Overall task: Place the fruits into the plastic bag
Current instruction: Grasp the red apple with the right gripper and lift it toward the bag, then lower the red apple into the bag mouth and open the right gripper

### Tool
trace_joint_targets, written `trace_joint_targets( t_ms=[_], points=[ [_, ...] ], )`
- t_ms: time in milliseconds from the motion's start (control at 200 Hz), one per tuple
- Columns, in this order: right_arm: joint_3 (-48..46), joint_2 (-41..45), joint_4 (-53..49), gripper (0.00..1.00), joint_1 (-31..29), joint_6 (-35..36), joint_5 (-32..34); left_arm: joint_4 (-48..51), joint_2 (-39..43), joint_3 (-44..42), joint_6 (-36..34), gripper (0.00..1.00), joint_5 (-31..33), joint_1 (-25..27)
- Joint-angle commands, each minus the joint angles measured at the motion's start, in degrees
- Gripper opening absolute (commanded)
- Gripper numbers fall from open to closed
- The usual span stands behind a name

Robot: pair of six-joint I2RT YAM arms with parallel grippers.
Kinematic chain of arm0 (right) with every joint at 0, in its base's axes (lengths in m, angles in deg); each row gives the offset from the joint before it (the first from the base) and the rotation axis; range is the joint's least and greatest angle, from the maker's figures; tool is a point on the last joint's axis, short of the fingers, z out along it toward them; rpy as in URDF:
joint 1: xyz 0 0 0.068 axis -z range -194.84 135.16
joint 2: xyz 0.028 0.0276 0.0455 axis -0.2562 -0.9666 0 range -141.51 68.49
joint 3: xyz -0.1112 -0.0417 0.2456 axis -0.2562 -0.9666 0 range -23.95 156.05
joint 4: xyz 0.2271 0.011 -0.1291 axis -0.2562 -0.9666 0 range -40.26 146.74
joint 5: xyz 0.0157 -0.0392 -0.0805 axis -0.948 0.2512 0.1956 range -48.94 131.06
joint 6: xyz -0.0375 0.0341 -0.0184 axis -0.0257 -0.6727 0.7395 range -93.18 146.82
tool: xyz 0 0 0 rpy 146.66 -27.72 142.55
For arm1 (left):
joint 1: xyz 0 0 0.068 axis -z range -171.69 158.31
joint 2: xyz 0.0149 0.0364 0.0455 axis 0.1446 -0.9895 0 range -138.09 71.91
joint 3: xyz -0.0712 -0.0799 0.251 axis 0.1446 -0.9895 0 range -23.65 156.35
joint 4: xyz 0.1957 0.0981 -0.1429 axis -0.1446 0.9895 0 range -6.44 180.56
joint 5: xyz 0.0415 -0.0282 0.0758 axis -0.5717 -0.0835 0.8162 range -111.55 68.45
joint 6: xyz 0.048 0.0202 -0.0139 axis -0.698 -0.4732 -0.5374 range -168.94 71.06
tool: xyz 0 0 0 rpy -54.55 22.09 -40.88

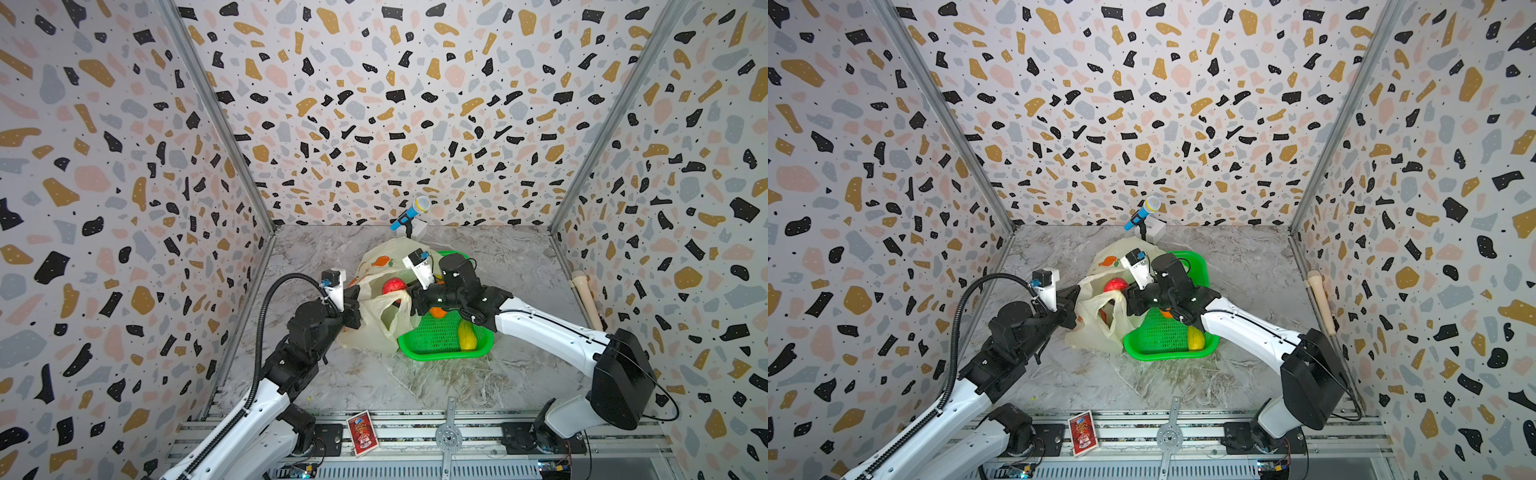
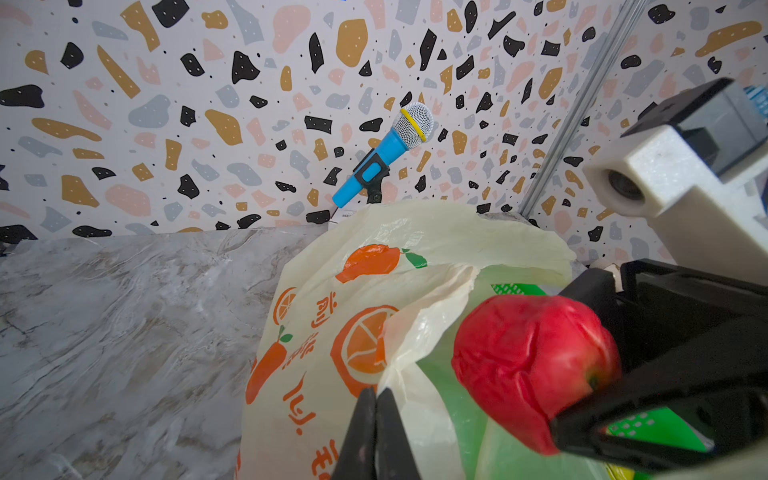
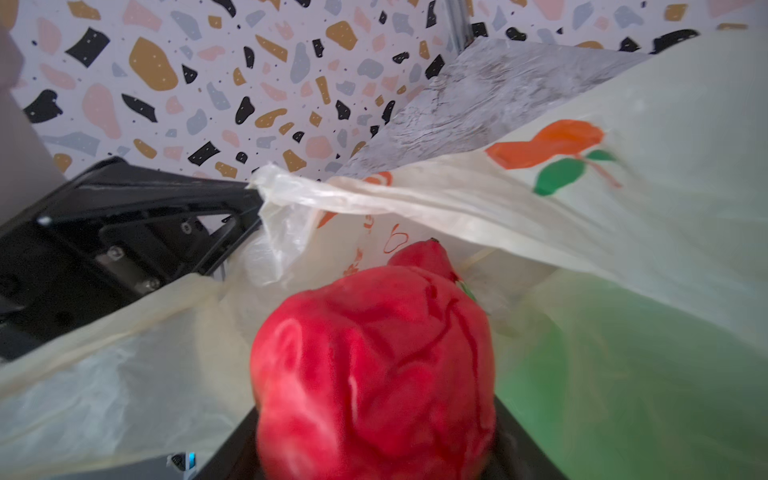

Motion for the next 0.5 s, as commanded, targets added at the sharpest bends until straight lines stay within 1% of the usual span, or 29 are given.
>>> trace_joint_targets(
  t_ms=[0,55,130,320,496],
  points=[
    [1.91,-1.53,-1.54,0.57,-1.01,2.02,-1.50,-2.84,1.17,-0.63,-1.09,0.00,0.42,-0.17],
    [1.59,-2.49,-1.14,0.58,-0.98,1.45,-1.33,-2.75,1.48,-0.74,-1.27,0.00,0.62,-0.20],
    [1.93,-4.02,-1.29,0.58,-0.74,0.98,1.25,-2.71,2.04,-0.98,-1.37,0.00,1.12,-0.20],
    [9.90,-11.50,-6.83,0.59,-0.48,2.88,5.02,-3.09,3.02,-1.47,-0.91,0.00,1.60,-0.24],
    [14.94,-16.64,-8.49,0.60,-0.52,2.88,6.79,-3.22,3.32,-1.56,-0.85,0.00,1.51,-0.19]
  ],
)
